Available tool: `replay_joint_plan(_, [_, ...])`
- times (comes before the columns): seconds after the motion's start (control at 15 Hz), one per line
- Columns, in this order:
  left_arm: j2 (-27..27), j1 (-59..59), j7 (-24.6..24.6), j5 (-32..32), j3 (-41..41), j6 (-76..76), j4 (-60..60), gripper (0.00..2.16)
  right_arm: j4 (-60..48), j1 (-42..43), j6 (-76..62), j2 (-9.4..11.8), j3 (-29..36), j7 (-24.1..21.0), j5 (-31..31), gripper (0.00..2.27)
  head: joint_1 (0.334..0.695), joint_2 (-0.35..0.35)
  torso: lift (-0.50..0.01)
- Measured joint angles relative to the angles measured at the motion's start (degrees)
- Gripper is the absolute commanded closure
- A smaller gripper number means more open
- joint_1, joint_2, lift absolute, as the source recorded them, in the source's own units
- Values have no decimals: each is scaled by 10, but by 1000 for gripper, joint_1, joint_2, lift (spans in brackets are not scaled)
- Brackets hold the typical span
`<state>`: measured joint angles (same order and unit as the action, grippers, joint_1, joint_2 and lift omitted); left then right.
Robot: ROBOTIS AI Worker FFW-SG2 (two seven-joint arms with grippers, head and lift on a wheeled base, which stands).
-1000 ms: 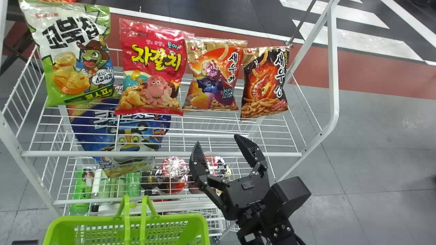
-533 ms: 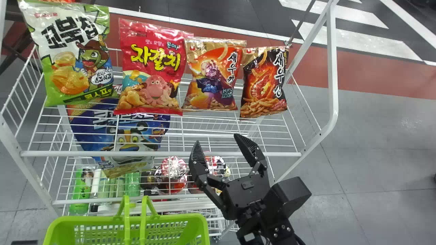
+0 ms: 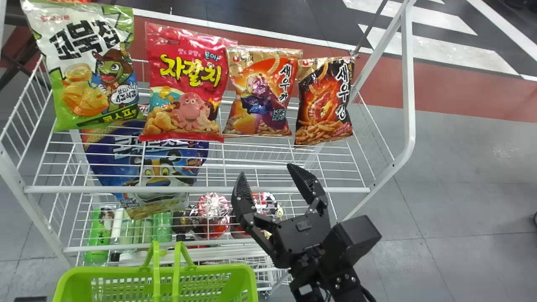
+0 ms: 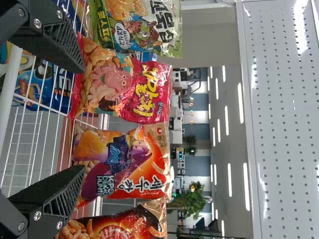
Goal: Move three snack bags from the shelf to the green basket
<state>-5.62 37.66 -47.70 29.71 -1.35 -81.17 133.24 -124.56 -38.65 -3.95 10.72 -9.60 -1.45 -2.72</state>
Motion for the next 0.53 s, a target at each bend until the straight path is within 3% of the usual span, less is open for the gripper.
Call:
replay_joint_plan(0.27, [-1,-1,6,-10,19,0,-2,2057,26,88,60,-6,-30,0,-1,140,695,-278,-49])
replay_joint_plan(0.53, [-8,-5,5,-14,28,0,-3,2057,105,211,106,-26,-62,0,-3,140,695,-199,-49])
